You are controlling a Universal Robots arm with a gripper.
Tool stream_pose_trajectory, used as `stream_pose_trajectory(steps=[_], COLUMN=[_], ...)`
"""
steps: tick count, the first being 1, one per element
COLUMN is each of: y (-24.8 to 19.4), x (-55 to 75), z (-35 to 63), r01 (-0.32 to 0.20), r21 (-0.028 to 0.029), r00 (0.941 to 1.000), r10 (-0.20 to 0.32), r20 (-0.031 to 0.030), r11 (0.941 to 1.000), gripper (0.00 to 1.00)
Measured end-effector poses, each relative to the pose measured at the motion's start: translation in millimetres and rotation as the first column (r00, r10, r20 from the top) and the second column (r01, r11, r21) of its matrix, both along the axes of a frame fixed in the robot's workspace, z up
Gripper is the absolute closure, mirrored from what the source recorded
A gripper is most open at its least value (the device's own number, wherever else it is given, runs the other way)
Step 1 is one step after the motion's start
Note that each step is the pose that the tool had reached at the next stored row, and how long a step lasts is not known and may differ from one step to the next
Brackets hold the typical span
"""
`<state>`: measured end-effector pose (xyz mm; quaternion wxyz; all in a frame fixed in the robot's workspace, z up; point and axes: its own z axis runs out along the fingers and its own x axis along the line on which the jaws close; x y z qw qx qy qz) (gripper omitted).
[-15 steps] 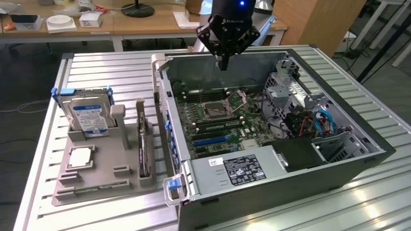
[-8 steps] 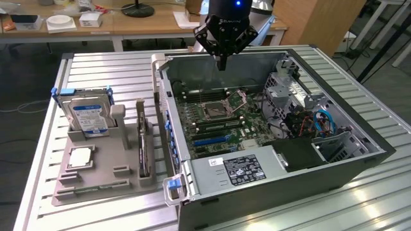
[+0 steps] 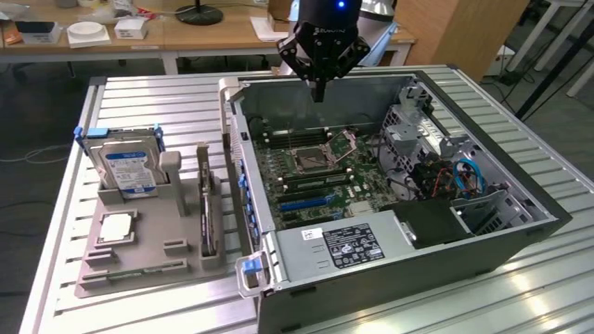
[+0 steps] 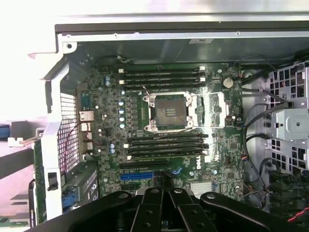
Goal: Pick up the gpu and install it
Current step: 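Reach for the gpu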
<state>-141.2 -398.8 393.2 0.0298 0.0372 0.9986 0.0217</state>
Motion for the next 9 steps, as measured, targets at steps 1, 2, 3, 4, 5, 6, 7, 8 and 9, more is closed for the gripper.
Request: stream_pose_trajectory(steps=[1, 2, 3, 4, 5, 6, 7, 8, 9], y=[0.0, 0.0, 0.0, 0.0, 0.0, 0.0, 0.0, 0.0, 0.0], x=[-1.5, -2.9, -4.0, -5.1, -6.4, -7.6, -8.6, -9.5, -10.4], z=[0.0, 0.0, 0.0, 0.0, 0.0, 0.0, 0.0, 0.0, 0.0], r01=[0.000, 0.000, 0.000, 0.000, 0.001, 0.001, 0.001, 0.001, 0.001], r21=[0.0000, -0.0001, 0.0000, 0.0000, 0.0000, 0.0000, 0.0000, 0.0000, -0.0001], r00=[1.0000, 1.0000, 1.0000, 1.0000, 1.0000, 1.0000, 1.0000, 1.0000, 1.0000], r10=[0.000, 0.000, 0.000, 0.000, -0.001, -0.001, -0.001, -0.001, -0.001], r20=[0.0000, -0.0001, 0.0000, 0.0000, -0.0001, 0.0000, -0.0001, 0.0000, -0.0001], r11=[1.0000, 1.0000, 1.0000, 1.0000, 1.0000, 1.0000, 1.0000, 1.0000, 1.0000], gripper=[0.89, 0.89, 0.89, 0.89, 0.89, 0.89, 0.89, 0.89, 0.89])
